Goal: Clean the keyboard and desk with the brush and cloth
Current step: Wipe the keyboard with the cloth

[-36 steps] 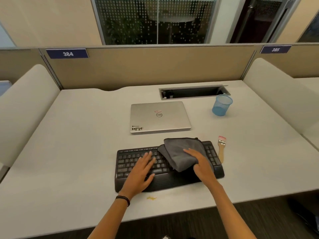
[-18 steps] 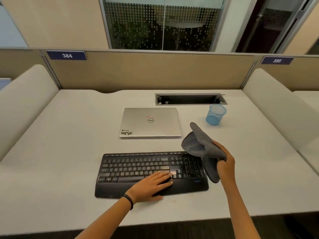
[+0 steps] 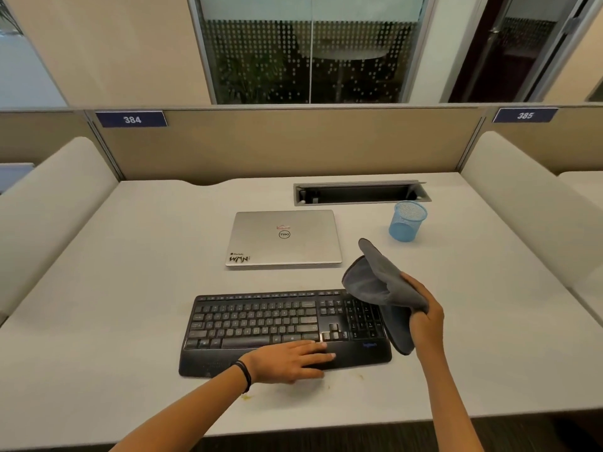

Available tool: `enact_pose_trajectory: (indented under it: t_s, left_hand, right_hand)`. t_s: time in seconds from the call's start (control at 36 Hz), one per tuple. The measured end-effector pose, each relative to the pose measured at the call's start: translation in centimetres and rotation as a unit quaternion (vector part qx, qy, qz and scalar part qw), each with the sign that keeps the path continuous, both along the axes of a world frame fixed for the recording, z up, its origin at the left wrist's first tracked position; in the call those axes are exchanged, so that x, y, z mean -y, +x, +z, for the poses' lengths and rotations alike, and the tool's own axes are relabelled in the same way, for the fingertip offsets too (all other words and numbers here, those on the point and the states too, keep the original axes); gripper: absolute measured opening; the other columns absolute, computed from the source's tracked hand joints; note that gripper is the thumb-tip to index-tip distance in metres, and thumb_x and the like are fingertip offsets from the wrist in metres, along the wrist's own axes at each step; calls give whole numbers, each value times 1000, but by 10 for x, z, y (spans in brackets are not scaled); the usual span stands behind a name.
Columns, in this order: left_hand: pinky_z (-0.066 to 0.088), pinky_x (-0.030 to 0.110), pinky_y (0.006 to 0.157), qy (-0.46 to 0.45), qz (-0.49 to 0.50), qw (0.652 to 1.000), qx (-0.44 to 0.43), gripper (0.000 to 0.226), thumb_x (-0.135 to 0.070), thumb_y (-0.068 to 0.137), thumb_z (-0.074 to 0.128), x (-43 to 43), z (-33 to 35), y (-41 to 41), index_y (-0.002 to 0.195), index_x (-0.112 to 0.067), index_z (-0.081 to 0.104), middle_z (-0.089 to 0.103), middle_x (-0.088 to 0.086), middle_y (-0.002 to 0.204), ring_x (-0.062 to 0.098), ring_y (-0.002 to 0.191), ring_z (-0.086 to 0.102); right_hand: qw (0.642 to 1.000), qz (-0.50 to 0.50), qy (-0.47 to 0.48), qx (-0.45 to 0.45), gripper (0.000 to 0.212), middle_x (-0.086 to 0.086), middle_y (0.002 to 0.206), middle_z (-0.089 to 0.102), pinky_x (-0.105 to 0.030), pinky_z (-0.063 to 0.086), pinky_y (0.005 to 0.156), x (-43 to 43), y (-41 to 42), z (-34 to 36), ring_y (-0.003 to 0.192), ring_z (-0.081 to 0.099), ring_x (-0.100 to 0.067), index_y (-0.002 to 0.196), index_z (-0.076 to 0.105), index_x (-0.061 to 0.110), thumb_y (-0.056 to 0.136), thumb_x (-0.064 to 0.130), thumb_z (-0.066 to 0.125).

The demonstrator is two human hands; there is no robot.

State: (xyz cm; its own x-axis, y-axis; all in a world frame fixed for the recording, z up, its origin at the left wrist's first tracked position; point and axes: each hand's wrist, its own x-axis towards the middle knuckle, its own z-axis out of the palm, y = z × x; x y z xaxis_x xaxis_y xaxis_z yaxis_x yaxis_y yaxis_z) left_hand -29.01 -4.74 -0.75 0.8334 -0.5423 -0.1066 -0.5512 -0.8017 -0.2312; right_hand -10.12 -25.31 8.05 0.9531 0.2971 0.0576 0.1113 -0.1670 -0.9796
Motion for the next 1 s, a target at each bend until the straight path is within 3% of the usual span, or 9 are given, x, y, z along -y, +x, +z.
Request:
enact_pose_trajectory:
  t_s: [0.08,0.28,0.39,0.44,0.56,0.72,0.81,0.92,1.0]
  left_hand:
    - [25,40,113,8,-4,1000,6,50,-15,82,59,-2,1,2,131,-19,47,29,10,153,32,140,27]
    - [33,40,111,20,19,1000,-3,58,-14,85,65,-15,-2,11,136,-21,39,23,9,155,33,140,26]
    - [28,36,111,48,20,998,19,65,-16,79,74,-22,0,16,135,-23,42,28,8,153,31,138,31]
    - [28,35,110,49,16,998,28,65,-17,77,76,-24,2,19,133,-24,44,32,8,151,30,137,34]
    - [30,35,109,37,8,998,53,58,-16,78,73,-28,4,25,130,-23,49,37,8,149,29,135,38]
    - [31,35,110,39,5,998,56,54,-16,77,75,-34,5,31,126,-22,53,36,9,150,29,135,38]
    - [32,37,111,44,4,997,60,52,-16,76,77,-38,5,34,122,-22,54,35,9,150,31,135,37]
    - [33,37,111,42,-5,995,87,38,-18,80,73,-43,5,34,115,-23,58,37,8,149,30,135,37]
    - [32,37,112,52,-17,992,113,22,-22,86,67,-48,3,33,107,-24,62,38,7,148,30,135,37]
  right_hand:
    - [1000,5,-5,7,41,-16,126,56,-35,43,93,1,-2,-2,113,52,-27,124,54,-2,91,-13,33]
    - [1000,1,-2,6,33,-19,125,56,-36,42,92,-2,0,-1,114,52,-36,125,52,-4,95,-4,38]
    - [1000,15,12,18,41,-12,124,56,-31,42,91,-3,-2,6,109,52,-24,125,53,-2,86,-2,38]
    - [1000,11,13,18,46,-12,123,55,-32,42,91,-4,-1,6,110,52,-25,125,53,-3,83,7,38]
    - [1000,-4,6,8,38,-20,126,55,-37,43,94,-6,3,4,113,53,-31,125,53,-4,92,-11,35]
    - [1000,-4,16,14,46,-14,124,57,-35,43,93,-6,0,8,111,53,-27,125,54,-2,82,7,37]
    - [1000,-3,15,17,42,-15,124,56,-37,43,93,-7,-1,9,111,53,-29,124,54,-2,85,0,37]
    - [1000,-22,4,9,40,-21,126,55,-38,42,93,-8,2,10,112,52,-32,125,52,-3,91,-14,34]
    - [999,-32,7,8,38,-19,126,55,-39,42,95,-9,0,13,114,52,-32,125,51,-3,93,-11,34]
